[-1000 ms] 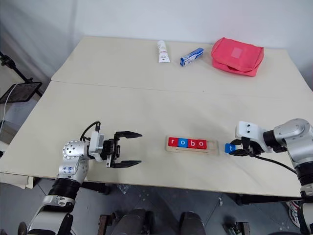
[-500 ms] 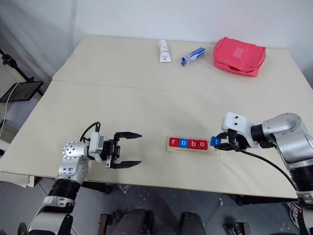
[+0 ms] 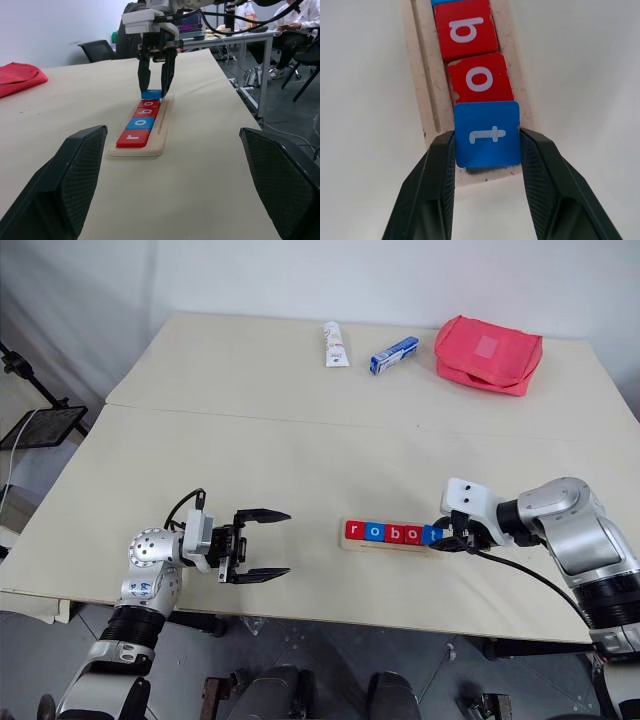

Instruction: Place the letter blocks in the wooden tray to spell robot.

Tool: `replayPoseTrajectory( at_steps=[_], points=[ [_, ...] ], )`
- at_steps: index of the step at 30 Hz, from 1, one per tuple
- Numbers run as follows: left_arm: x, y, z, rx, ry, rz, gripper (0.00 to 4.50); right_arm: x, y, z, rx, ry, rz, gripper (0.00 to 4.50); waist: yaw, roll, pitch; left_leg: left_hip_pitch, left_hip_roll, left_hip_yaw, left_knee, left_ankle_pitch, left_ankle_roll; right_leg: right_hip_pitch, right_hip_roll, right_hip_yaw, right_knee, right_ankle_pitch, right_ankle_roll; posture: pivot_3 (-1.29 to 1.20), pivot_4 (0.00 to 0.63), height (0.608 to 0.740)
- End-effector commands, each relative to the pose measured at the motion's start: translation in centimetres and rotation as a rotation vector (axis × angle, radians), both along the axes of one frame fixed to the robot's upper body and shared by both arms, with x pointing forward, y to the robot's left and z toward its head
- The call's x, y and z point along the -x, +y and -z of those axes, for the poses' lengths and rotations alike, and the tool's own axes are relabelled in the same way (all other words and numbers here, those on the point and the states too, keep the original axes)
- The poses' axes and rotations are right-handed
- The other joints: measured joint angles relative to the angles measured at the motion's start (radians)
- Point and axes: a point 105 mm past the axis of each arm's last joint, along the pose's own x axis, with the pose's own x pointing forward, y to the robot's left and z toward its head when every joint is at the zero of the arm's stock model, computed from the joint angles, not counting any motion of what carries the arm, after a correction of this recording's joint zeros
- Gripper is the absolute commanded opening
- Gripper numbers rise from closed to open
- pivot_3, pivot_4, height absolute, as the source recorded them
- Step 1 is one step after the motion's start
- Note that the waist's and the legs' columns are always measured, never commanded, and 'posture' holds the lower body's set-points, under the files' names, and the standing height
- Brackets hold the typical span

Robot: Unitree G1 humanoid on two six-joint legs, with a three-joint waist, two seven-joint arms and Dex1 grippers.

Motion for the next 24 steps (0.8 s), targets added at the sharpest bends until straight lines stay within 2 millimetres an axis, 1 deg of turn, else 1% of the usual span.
replayPoseTrajectory(
  at_steps=[1,10,18,19,23,24],
  points=[
    [0.1,0.1,-0.5,0.010,-0.029,-0.010,4.50,-0.3,-0.3,-0.9,0.025,-0.033,-0.012,1.44,0.000,0.000,0.000,0.000,0.000,0.000,0.000,0.000,0.000,0.000,0.000,0.000,0.000,0.000,0.000,0.00,0.150,0.740],
    [-0.1,0.0,-0.5,0.013,-0.031,-0.009,4.50,-0.4,-0.1,-0.7,0.028,-0.030,-0.030,1.44,0.000,0.000,0.000,0.000,0.000,0.000,0.000,0.000,0.000,0.000,0.000,0.000,0.000,0.000,0.000,0.00,0.150,0.740],
    [-0.2,0.1,-0.6,0.011,-0.031,-0.014,4.50,-0.1,0.8,-1.5,-0.007,-0.031,-0.058,4.22,0.000,0.000,0.000,0.000,0.000,0.000,0.000,0.000,0.000,0.000,0.000,0.000,0.000,0.000,0.000,0.00,0.150,0.740],
    [-0.3,0.1,-0.6,0.011,-0.031,-0.013,4.50,0.0,0.8,-1.5,-0.011,-0.032,-0.060,4.48,0.000,0.000,0.000,0.000,0.000,0.000,0.000,0.000,0.000,0.000,0.000,0.000,0.000,0.000,0.000,0.00,0.150,0.740],
    [-0.4,0.0,-0.6,0.014,-0.034,-0.012,4.50,-0.2,0.5,-2.0,-0.031,-0.047,-0.018,4.48,0.000,0.000,0.000,0.000,0.000,0.000,0.000,0.000,0.000,0.000,0.000,0.000,0.000,0.000,0.000,0.00,0.150,0.740],
    [-0.4,-0.1,-0.6,0.015,-0.034,-0.011,4.50,-0.2,0.2,-2.3,-0.039,-0.059,-0.004,4.28,0.001,0.000,0.000,0.000,0.000,0.000,0.000,0.000,0.000,0.000,0.000,0.000,0.000,0.000,0.000,0.00,0.150,0.740]
  ],
)
